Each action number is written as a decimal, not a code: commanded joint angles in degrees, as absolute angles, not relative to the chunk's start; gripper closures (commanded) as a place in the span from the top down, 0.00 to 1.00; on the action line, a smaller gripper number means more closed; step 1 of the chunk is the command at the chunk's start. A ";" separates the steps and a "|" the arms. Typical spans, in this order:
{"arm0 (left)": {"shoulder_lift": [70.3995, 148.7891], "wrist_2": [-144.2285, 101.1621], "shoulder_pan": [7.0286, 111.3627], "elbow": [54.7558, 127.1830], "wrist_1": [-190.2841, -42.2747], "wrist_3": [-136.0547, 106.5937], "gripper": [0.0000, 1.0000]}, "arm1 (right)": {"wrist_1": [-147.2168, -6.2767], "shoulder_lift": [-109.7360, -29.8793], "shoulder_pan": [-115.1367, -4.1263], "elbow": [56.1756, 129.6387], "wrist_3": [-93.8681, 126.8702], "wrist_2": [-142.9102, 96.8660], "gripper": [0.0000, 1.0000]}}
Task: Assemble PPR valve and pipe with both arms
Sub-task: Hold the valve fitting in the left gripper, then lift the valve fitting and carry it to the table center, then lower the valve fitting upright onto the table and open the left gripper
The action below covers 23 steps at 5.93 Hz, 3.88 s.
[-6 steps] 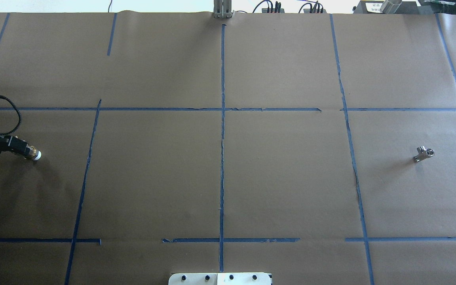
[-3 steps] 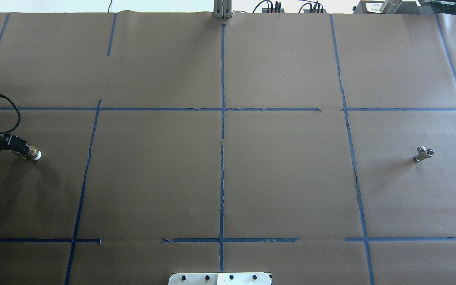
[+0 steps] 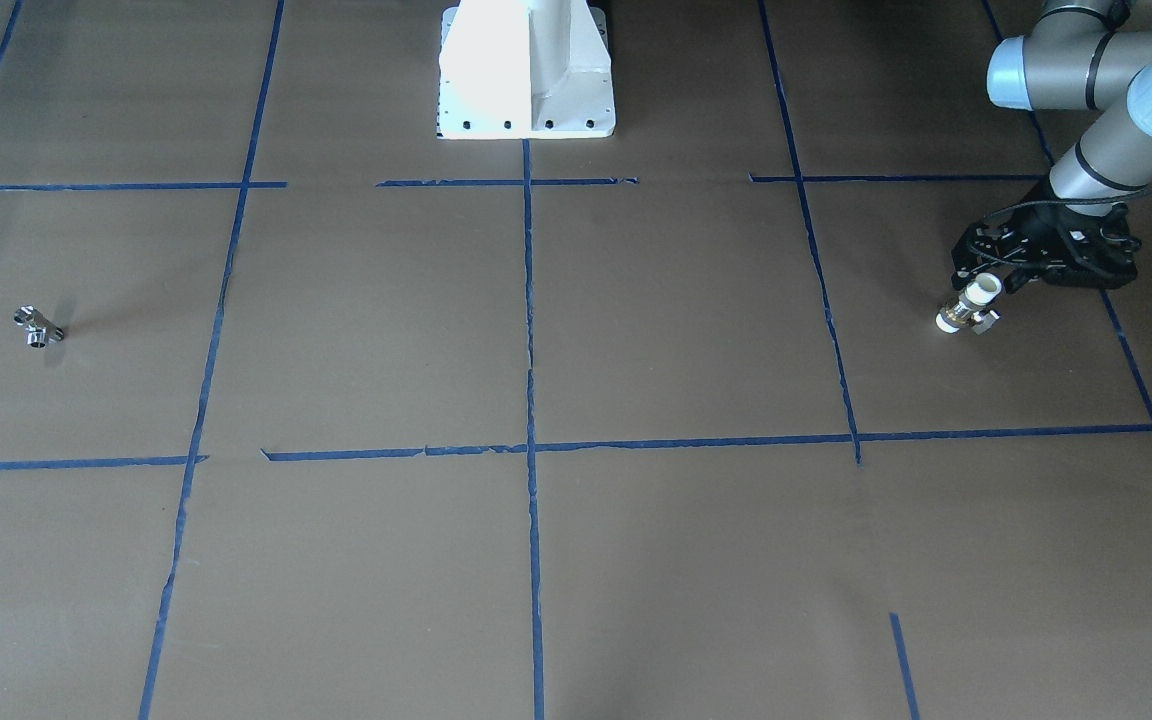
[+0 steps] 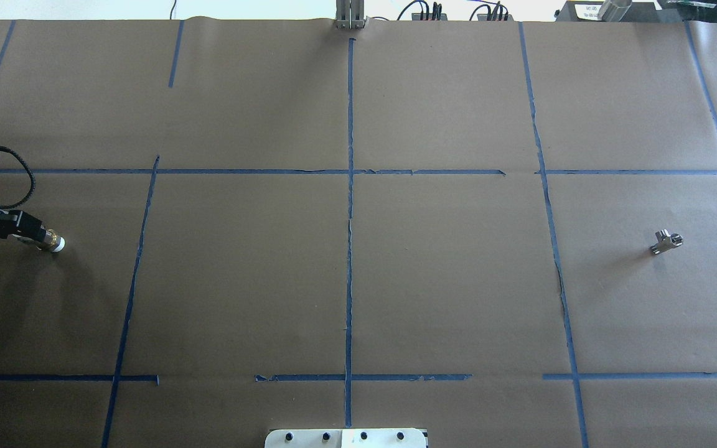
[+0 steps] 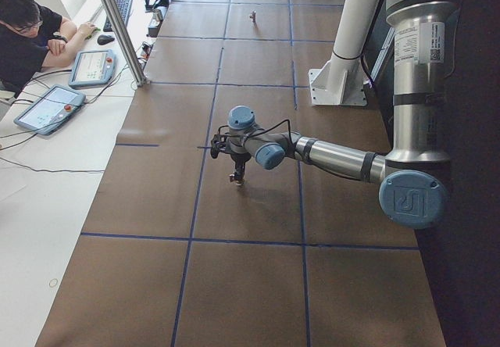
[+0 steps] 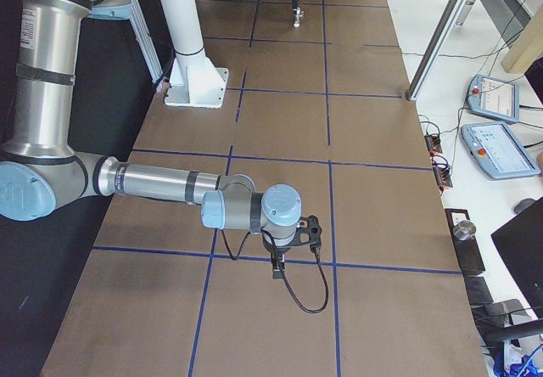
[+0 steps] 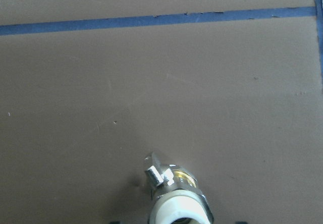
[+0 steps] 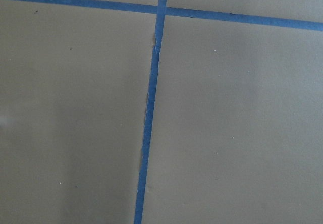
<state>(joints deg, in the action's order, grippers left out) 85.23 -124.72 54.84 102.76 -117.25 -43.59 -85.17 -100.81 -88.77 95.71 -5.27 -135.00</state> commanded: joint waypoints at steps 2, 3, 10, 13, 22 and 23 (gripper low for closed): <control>85.17 -124.72 55.19 102.92 -117.25 -43.59 0.08 | -85.17 -100.81 -88.77 95.71 -5.27 -135.00 1.00; 85.17 -124.72 55.80 103.18 -117.25 -43.51 0.04 | -85.17 -100.81 -88.77 95.80 -5.27 -135.00 1.00; 109.60 -123.67 55.21 111.00 -82.53 -44.55 0.00 | -85.17 -100.81 -88.77 95.89 -5.19 -135.09 1.00; 131.23 -116.55 40.55 102.09 -74.09 -65.84 0.00 | -85.17 -100.81 -88.77 95.71 -5.19 -135.09 1.00; 142.91 -107.05 27.42 86.22 -84.11 -83.76 0.00 | -85.17 -100.81 -88.77 95.80 -5.19 -135.00 1.00; 142.91 -107.05 27.42 86.22 -84.11 -83.67 0.00 | -85.17 -100.81 -88.77 95.80 -5.19 -135.00 1.00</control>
<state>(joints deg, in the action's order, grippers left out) 142.94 -107.06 27.47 86.24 -84.11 -83.73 -85.17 -100.81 -88.77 95.77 -5.18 -135.02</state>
